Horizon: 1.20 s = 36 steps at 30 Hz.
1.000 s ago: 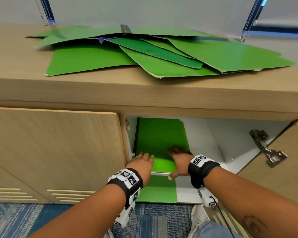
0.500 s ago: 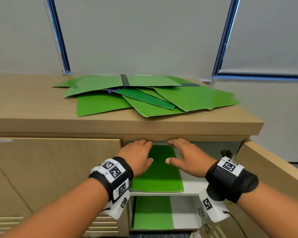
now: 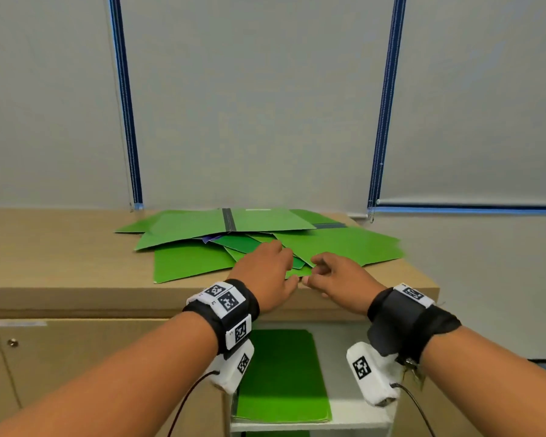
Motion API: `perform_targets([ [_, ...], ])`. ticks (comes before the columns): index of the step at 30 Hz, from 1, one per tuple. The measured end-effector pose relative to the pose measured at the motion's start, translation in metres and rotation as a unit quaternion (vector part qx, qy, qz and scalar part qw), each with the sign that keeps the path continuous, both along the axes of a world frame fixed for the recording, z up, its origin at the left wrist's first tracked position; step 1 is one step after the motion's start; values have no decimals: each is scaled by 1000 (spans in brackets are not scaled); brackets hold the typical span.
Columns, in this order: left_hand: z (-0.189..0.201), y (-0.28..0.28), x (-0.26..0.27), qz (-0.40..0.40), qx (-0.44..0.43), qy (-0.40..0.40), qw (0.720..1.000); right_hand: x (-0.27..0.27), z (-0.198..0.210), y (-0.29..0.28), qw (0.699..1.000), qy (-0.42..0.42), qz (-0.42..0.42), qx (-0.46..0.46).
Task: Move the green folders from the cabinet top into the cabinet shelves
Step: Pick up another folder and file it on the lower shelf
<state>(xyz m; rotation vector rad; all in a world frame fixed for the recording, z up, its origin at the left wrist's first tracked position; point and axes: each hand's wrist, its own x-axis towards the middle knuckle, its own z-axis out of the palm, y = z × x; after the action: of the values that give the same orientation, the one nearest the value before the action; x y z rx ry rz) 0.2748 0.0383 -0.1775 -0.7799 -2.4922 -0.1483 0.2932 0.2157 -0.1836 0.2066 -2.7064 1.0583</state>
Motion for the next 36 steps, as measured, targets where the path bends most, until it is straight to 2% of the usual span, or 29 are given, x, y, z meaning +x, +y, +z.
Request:
perform_targets([
  [4,10,10,-46,49,4,-77,996,-13,14,7,995,-31,-16,-97],
  [6,21,2,-72,100,14,-130,986,-21,21,12,987,-59,-24,-146],
  [8,35,-12,-98,156,-15,-171,973,-29,25,16,980,-84,-26,-180],
  [12,56,-35,-136,235,-98,-204,945,-41,24,23,978,-103,-27,-179],
  [16,49,-47,-167,271,-171,-242,916,-46,22,26,978,-100,-8,-184],
  [19,34,-52,-183,276,-149,-272,910,-46,20,28,979,-96,3,-177],
  [22,25,-54,-183,295,-92,-255,916,-47,20,29,981,-90,6,-172],
  [26,29,-65,-157,274,-128,-261,916,-47,24,28,982,-80,-14,-172],
  [31,24,-74,-134,244,-112,-272,924,-42,23,26,981,-75,-33,-177],
  [36,26,-79,-103,204,-198,-243,927,-34,22,24,985,-73,-47,-152],
])
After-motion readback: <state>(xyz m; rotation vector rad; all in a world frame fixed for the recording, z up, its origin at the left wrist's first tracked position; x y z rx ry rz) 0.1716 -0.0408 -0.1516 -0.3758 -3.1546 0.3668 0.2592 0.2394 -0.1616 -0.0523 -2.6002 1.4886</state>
